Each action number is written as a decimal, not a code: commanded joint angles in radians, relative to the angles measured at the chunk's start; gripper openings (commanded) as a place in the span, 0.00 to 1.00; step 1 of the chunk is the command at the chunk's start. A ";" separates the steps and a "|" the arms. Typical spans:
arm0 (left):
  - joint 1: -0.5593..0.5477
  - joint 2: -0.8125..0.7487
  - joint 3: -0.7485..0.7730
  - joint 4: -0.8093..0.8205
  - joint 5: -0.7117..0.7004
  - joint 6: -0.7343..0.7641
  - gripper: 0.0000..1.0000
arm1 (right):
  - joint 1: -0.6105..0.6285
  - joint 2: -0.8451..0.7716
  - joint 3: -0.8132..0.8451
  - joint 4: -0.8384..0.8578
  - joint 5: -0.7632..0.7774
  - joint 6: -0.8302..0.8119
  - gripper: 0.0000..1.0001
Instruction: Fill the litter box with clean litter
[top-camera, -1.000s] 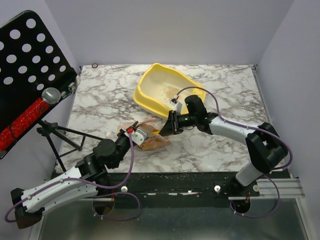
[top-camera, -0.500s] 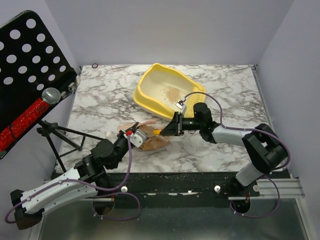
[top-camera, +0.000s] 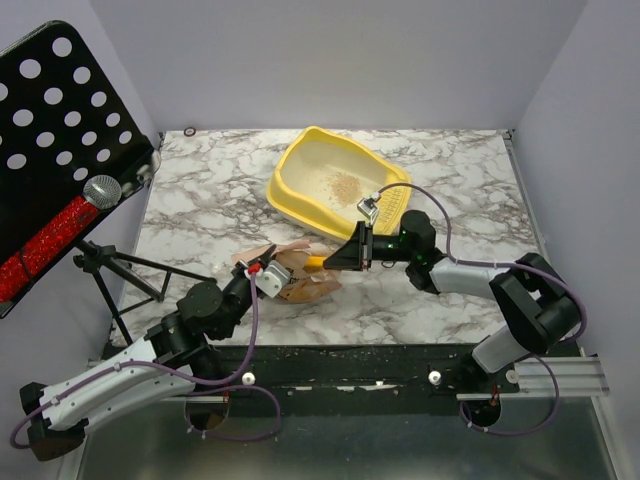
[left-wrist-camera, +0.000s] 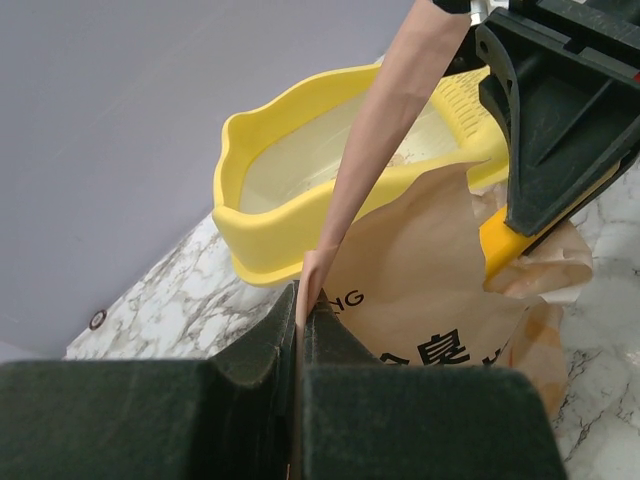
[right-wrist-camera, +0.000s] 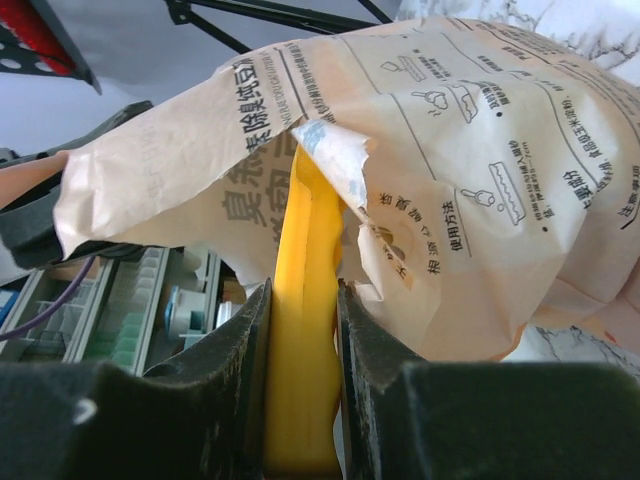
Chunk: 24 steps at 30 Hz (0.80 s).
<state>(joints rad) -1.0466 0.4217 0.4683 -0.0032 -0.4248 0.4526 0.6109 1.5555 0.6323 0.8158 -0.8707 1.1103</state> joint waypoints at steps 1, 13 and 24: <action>-0.001 -0.038 0.027 0.158 0.070 0.006 0.02 | -0.025 -0.054 -0.051 0.224 -0.059 0.088 0.00; -0.001 -0.055 0.010 0.178 0.101 0.009 0.02 | -0.138 -0.139 -0.230 0.422 -0.114 0.218 0.00; -0.001 -0.075 -0.003 0.195 0.107 0.009 0.03 | -0.192 -0.268 -0.342 0.416 -0.136 0.261 0.00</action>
<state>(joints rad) -1.0466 0.3840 0.4469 -0.0006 -0.3840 0.4633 0.4328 1.3235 0.3241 1.1553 -0.9859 1.3487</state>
